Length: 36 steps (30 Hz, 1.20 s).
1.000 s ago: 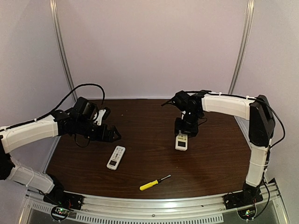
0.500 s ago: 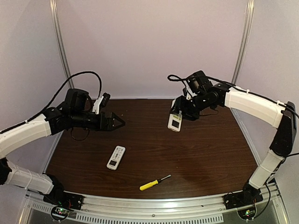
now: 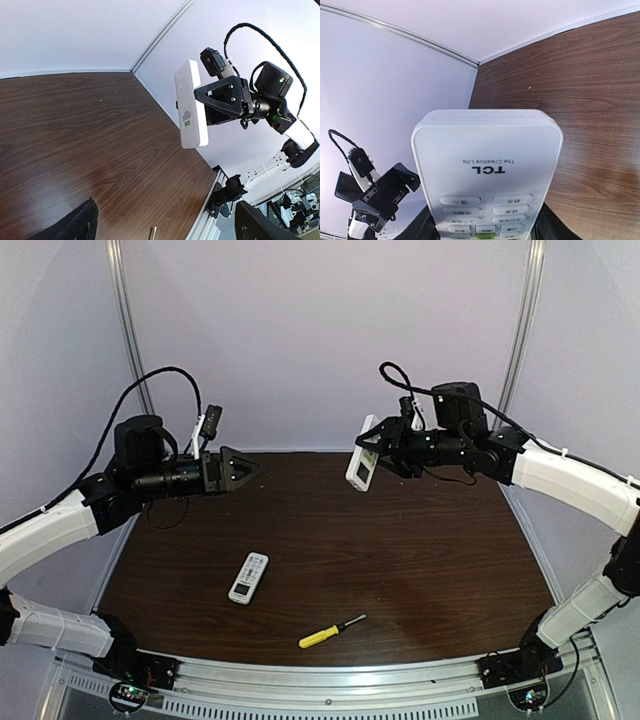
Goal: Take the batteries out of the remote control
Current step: Pick up the remote control from the center of the board, then pass from the right arm to the left
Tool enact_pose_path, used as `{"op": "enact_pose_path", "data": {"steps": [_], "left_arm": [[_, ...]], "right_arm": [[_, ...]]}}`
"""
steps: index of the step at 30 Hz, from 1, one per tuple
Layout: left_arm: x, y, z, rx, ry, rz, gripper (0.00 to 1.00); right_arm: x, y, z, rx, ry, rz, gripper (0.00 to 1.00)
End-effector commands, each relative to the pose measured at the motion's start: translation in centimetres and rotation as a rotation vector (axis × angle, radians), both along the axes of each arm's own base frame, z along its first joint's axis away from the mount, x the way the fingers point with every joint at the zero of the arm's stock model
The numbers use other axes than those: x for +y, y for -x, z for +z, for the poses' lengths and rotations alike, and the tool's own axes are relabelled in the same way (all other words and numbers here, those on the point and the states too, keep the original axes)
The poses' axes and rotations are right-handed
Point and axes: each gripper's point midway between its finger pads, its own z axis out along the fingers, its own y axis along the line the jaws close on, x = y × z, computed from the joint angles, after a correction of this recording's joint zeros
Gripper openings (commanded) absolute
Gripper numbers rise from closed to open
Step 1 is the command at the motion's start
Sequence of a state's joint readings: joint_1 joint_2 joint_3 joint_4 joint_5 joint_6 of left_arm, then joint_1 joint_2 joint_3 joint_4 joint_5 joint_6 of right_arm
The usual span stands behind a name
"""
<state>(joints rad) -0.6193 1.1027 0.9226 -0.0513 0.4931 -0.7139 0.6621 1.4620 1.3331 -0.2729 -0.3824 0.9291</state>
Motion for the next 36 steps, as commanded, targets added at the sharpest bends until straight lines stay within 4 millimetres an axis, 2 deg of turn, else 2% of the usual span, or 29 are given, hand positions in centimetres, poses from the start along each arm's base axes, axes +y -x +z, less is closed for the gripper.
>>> {"op": "enact_pose_path", "data": {"steps": [1, 12, 22, 30, 36], "left_arm": [[-1.1, 0.3, 2.3, -0.055, 0.098, -0.058, 0.97], [-4.1, -0.1, 4.5, -0.067, 0.215, -0.204, 0.97], [-7.4, 1.0, 6.8, -0.05, 0.338, -0.368, 0.97], [-9.5, 1.3, 8.1, -0.057, 0.36, -0.416, 0.97], [-9.9, 1.0, 8.8, -0.065, 0.373, -0.414, 0.97]], "right_arm": [[0.7, 0.8, 4.7, -0.119, -0.161, 0.038, 0.4], [1.9, 2.7, 9.4, -0.29, -0.301, 0.088, 0.4], [2.1, 4.3, 12.8, -0.422, -0.411, 0.119, 0.42], [2.6, 4.9, 13.8, -0.451, -0.426, 0.118, 0.41], [3.6, 5.1, 14.1, -0.437, -0.442, 0.111, 0.4]]}}
